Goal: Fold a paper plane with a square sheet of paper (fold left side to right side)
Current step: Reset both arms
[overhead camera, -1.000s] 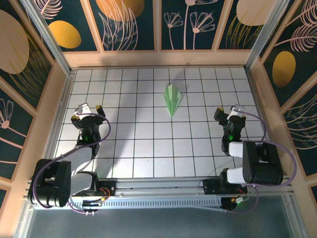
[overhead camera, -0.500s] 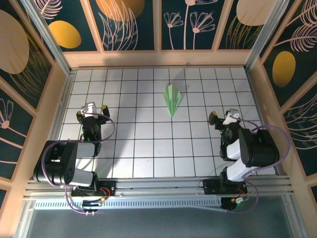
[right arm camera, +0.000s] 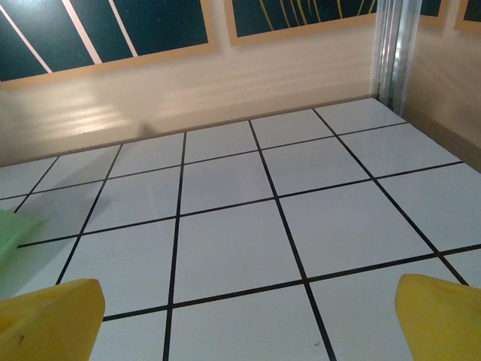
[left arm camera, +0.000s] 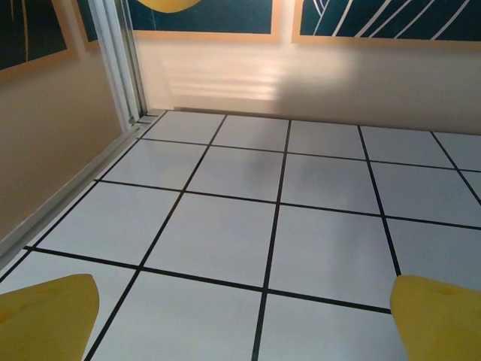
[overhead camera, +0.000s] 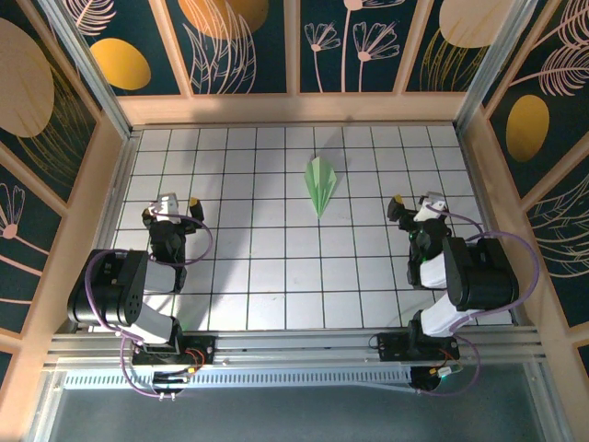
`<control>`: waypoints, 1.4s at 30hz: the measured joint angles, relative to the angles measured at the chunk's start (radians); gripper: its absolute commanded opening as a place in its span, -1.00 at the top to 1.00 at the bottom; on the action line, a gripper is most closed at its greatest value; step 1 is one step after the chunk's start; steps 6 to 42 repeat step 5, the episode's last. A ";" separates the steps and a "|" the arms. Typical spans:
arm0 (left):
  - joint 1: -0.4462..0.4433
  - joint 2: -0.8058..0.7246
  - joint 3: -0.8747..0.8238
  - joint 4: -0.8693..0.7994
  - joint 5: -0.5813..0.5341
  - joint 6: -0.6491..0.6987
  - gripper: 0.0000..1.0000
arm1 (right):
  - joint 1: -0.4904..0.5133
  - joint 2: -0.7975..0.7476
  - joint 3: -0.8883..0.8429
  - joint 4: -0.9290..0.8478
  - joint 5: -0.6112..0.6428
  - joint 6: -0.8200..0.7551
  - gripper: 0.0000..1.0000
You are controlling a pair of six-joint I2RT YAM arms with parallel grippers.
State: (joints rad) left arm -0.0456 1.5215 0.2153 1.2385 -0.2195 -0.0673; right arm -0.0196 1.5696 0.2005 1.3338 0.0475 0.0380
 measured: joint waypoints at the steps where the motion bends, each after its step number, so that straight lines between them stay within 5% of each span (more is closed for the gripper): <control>1: 0.000 0.000 0.000 0.000 0.001 0.000 -0.98 | 0.000 0.000 0.000 0.000 0.001 0.000 -0.99; 42: 0.000 0.000 0.000 0.000 0.003 0.000 -0.98 | 0.000 0.000 0.000 -0.004 0.005 0.000 -0.99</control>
